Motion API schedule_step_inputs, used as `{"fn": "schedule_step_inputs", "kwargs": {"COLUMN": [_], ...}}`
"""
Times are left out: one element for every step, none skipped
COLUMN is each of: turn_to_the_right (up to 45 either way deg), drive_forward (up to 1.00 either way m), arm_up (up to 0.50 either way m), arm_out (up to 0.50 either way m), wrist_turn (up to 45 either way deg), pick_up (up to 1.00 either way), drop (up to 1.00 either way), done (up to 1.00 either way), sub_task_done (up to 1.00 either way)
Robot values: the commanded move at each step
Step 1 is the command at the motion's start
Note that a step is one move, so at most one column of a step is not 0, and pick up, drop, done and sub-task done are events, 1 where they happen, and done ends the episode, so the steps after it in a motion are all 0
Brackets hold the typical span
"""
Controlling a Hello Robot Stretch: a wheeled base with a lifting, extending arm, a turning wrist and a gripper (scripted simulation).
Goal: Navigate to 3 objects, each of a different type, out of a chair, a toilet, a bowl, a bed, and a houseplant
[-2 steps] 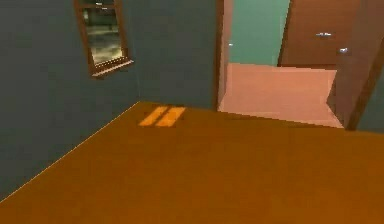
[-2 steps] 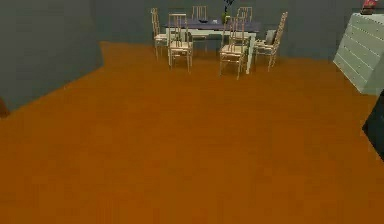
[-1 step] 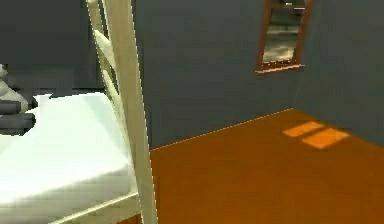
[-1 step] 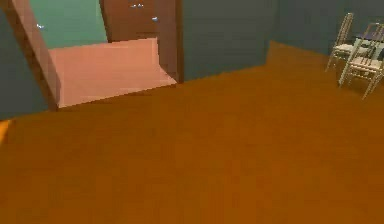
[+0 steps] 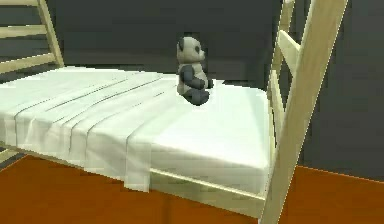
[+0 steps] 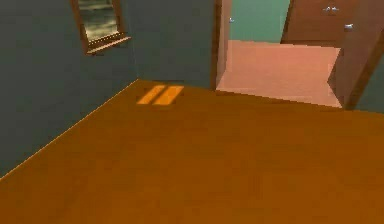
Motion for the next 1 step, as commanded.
{"fn": "schedule_step_inputs", "kwargs": {"turn_to_the_right": [-18.0], "drive_forward": [0.00], "arm_up": [0.00], "arm_out": [0.00], "wrist_turn": [0.0], "pick_up": [0.00], "drop": [0.00], "done": [0.00], "sub_task_done": [0.00]}}
